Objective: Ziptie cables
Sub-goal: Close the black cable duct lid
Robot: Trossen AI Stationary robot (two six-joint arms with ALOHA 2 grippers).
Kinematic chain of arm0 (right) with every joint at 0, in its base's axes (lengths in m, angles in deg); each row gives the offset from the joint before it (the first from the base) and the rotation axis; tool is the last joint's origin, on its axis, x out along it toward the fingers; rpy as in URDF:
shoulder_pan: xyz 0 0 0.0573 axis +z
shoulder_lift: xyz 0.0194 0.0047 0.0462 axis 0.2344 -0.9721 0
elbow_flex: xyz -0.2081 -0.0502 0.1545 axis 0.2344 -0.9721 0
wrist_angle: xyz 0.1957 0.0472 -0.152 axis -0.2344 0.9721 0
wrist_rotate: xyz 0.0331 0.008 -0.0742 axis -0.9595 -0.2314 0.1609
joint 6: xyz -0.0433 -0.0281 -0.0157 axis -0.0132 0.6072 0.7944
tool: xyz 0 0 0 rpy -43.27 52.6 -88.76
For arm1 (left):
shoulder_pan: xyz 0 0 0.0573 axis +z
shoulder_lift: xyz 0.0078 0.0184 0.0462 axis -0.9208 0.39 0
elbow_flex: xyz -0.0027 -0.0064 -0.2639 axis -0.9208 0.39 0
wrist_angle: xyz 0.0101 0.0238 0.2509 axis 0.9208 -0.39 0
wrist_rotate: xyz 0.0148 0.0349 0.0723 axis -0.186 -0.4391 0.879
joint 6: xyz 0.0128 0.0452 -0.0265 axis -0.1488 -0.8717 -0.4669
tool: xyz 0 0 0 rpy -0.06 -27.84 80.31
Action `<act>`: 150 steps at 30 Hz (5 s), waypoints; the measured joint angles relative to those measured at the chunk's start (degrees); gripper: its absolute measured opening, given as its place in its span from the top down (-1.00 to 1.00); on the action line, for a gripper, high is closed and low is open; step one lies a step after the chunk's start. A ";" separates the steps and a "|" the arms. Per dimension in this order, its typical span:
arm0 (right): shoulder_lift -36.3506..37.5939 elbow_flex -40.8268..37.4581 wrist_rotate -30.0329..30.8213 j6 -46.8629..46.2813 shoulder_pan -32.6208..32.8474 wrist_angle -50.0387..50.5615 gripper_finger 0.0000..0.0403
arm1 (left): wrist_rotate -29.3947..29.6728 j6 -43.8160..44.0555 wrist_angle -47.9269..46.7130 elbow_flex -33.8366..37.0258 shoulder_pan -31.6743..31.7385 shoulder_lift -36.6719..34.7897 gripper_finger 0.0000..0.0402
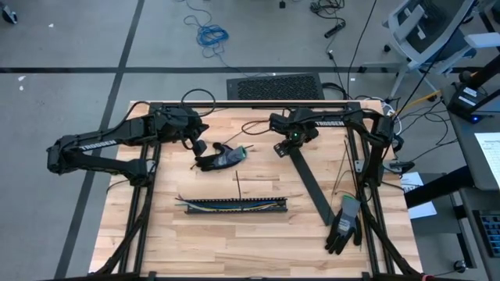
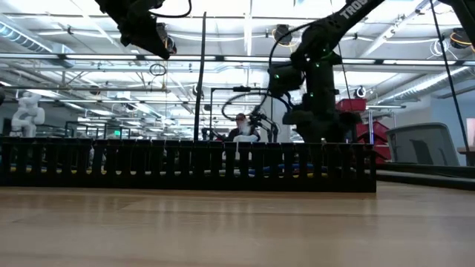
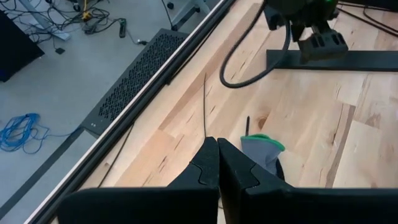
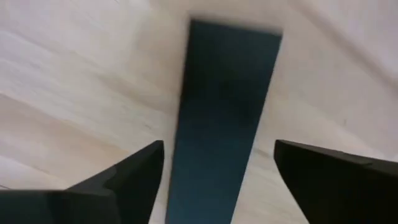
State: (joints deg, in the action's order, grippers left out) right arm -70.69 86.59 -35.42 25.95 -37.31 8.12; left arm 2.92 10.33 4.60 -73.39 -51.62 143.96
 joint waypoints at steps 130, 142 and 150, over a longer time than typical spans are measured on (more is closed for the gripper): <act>-10.49 32.04 -8.65 35.80 33.58 24.20 0.02 | -5.30 13.59 -11.69 0.00 -1.77 0.01 1.00; -15.31 32.04 -10.08 26.86 35.93 20.06 0.02 | -1.92 10.47 -11.70 0.03 -2.01 0.01 1.00; -16.50 32.04 -9.92 22.33 35.28 18.83 0.02 | -1.75 9.59 -11.71 0.09 -2.03 0.01 1.00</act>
State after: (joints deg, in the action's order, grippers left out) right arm -87.19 118.63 -45.35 48.28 -2.03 26.94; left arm 1.18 19.92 -7.11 -73.31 -53.66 143.97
